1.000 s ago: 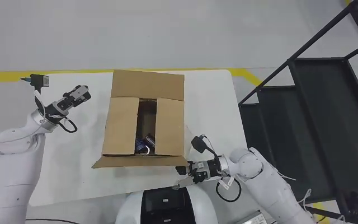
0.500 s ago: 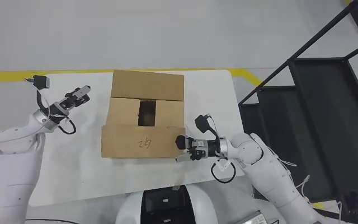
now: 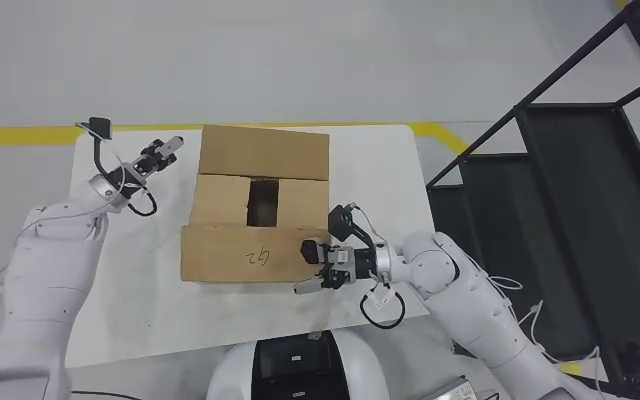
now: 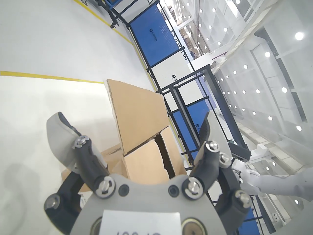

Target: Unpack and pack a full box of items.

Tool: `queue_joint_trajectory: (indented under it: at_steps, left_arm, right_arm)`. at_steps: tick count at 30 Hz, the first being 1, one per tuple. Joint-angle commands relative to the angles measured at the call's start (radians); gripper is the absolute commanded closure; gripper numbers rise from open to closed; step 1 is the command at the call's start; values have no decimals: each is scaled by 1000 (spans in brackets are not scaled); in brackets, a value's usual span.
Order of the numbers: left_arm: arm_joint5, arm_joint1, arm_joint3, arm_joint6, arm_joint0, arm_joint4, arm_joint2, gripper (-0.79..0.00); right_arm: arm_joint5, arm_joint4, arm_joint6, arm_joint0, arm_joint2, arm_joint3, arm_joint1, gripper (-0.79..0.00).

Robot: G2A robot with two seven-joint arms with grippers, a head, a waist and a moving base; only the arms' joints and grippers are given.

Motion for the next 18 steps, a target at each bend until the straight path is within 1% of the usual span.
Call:
queue_joint_trajectory:
  at_steps: [1,11,14,16,18]
  left_arm:
    - [7,-2,9,-4,-4,-4,7,-785]
    - [8,-3,2,-1,-2,-2,9,-785]
    - [26,-7,-40,43,16,49,25,-785]
    - [29,-15,-47,85,17,80,47,-785]
    - [8,-27,-33,120,5,119,79,-785]
  right_arm:
    - [-2,-2,-1,4,-7,-2,0,-785]
    - [-3,-1,0,6,-11,-3,0,-785]
    - [-3,-1,0,6,-11,-3,0,-785]
    - [-3,-1,0,6,-11,-3,0,-785]
    - [-3,-1,0,6,-11,-3,0,-785]
